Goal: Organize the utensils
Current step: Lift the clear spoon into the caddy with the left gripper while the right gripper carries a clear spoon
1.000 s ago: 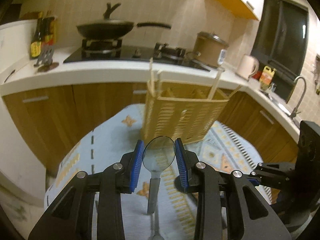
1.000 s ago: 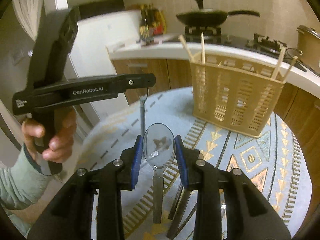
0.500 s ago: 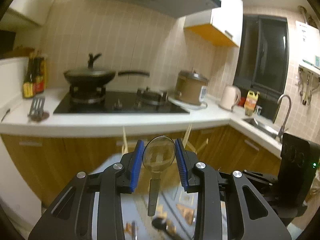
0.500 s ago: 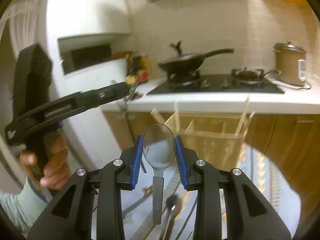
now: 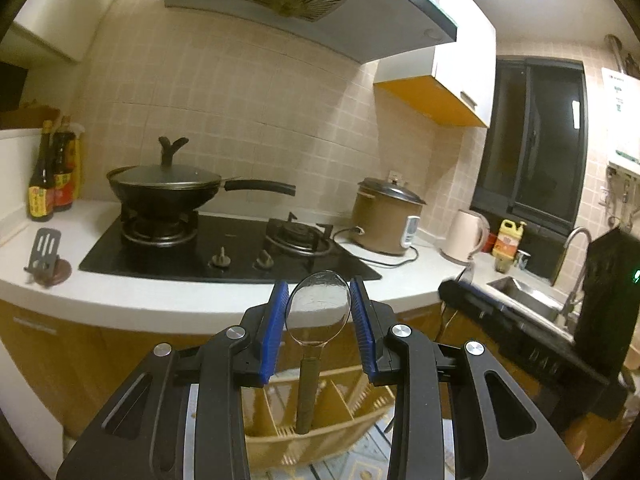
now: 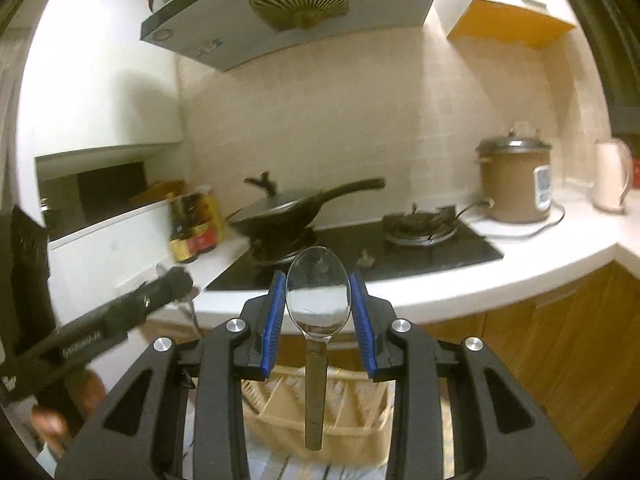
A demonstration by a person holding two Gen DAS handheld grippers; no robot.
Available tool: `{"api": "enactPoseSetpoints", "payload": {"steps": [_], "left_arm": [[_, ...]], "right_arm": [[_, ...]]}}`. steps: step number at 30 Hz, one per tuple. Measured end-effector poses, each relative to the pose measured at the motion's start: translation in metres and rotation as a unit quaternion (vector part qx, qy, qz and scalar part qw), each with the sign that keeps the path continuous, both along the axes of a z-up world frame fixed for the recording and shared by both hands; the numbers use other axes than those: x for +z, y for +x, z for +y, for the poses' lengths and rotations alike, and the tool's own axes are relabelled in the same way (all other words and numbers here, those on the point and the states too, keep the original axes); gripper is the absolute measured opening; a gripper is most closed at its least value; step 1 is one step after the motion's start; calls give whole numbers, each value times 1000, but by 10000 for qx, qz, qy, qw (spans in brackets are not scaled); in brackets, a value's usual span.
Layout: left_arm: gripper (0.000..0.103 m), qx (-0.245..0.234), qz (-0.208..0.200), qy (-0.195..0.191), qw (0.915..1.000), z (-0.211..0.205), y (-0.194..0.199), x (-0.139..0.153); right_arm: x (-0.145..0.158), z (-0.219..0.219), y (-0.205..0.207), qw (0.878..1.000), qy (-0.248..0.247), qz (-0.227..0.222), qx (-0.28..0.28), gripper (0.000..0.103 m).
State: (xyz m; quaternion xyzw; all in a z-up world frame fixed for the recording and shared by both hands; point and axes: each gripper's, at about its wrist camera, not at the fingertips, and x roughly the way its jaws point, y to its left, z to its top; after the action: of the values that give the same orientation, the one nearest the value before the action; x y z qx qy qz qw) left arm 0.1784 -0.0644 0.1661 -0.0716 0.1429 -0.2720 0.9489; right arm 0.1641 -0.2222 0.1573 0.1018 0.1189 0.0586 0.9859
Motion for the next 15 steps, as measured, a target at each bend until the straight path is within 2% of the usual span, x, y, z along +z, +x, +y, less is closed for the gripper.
{"api": "enactPoseSetpoints", "payload": {"steps": [4, 7, 15], "left_arm": [[30, 22, 61, 14, 10000, -8, 24, -10], [30, 31, 227, -2, 9997, -13, 42, -24], [30, -5, 504, -13, 9987, -16, 67, -57]], "right_arm": [[-7, -1, 24, 9995, -227, -45, -230, 29], [-24, 0, 41, 9988, -351, 60, -324, 29], [-60, 1, 57, 9973, -532, 186, -463, 29]]}}
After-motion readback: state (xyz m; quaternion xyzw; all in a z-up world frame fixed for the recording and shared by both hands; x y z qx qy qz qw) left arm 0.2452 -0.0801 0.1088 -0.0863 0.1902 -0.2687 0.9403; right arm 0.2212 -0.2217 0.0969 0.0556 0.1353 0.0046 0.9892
